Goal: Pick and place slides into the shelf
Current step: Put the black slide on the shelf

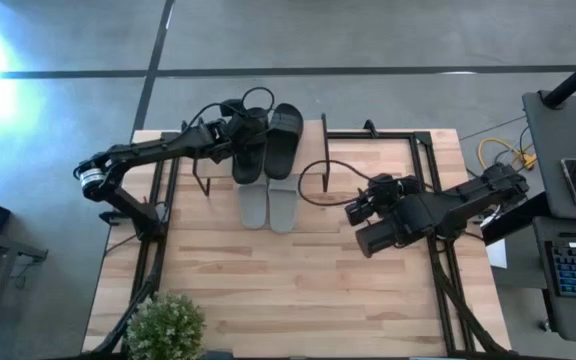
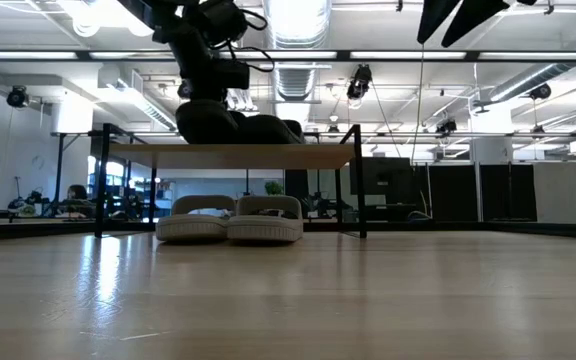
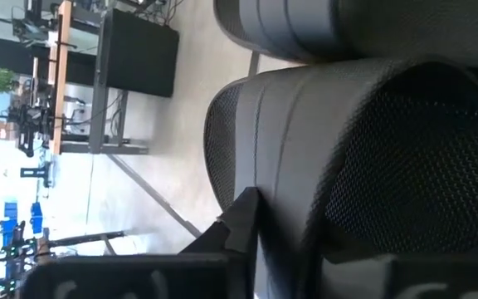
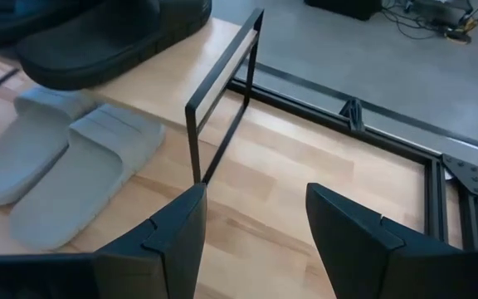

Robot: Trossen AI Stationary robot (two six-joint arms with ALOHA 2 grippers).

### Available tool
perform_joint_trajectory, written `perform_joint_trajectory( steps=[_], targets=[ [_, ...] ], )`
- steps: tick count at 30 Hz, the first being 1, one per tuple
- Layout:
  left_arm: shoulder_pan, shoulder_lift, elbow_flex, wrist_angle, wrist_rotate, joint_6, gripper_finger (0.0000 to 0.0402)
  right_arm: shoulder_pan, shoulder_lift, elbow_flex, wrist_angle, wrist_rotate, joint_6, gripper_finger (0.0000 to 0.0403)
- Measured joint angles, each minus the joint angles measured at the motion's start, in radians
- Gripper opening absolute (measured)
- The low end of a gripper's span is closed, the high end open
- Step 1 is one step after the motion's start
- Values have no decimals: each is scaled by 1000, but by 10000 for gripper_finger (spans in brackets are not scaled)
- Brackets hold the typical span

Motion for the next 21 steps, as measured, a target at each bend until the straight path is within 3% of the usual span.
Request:
perform_joint_trajectory(
  steps=[7, 17, 21],
  targets=[
    [-9, 25, -1, 9, -1, -53, 64, 0, -41, 0, 1, 6, 0, 199],
    [-18, -14, 0, -65, -6, -13, 89, 0, -35, 0, 5, -1, -1, 199],
    [-32, -21, 27, -156, 83, -113, 99, 0, -36, 0, 4, -1, -1, 199]
  ],
)
